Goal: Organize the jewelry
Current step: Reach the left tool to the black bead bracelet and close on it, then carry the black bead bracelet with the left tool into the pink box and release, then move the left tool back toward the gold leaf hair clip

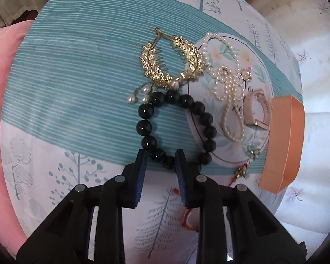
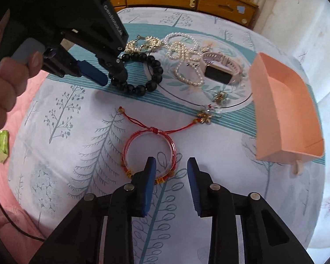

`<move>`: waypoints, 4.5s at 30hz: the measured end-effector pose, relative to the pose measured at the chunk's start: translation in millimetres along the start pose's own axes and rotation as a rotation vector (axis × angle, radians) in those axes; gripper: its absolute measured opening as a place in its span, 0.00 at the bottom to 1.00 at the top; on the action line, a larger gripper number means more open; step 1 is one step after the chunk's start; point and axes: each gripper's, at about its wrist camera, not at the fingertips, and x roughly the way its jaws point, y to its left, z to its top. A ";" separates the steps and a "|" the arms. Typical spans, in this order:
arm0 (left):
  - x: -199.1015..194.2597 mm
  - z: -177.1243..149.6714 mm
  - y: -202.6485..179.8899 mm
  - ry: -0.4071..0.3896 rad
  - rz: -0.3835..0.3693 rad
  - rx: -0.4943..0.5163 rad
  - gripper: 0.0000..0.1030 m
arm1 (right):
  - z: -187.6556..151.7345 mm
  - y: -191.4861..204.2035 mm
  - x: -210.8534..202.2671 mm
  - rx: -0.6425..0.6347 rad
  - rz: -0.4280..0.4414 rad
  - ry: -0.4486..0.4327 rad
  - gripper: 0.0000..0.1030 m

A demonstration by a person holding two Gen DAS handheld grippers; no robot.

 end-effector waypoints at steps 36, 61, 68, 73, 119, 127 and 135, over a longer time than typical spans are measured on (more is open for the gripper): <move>-126.8 -64.0 -33.7 -0.202 -0.065 0.235 0.12 | 1.8 -9.9 -112.3 0.166 -0.046 -0.207 0.06; -135.1 -92.3 -247.8 -0.393 -0.244 0.425 0.12 | 3.4 -229.4 -129.1 0.109 0.048 -0.259 0.06; -106.5 -80.0 -282.5 -0.388 -0.209 0.458 0.12 | 3.3 -258.6 -101.5 0.099 0.095 -0.215 0.06; -97.0 -74.4 -289.7 -0.378 -0.187 0.487 0.12 | 8.7 -259.8 -90.1 0.096 0.104 -0.216 0.06; -105.7 -101.9 26.7 -0.224 0.257 0.716 0.56 | -21.3 28.6 -95.8 0.014 0.034 -0.041 0.76; -80.3 -53.1 -1.2 -0.145 0.340 0.916 0.56 | -1.0 19.3 -92.2 0.033 0.023 -0.143 0.76; -30.3 29.1 -20.8 -0.042 0.300 0.866 0.63 | 11.0 -5.9 -60.1 0.024 -0.085 -0.247 0.76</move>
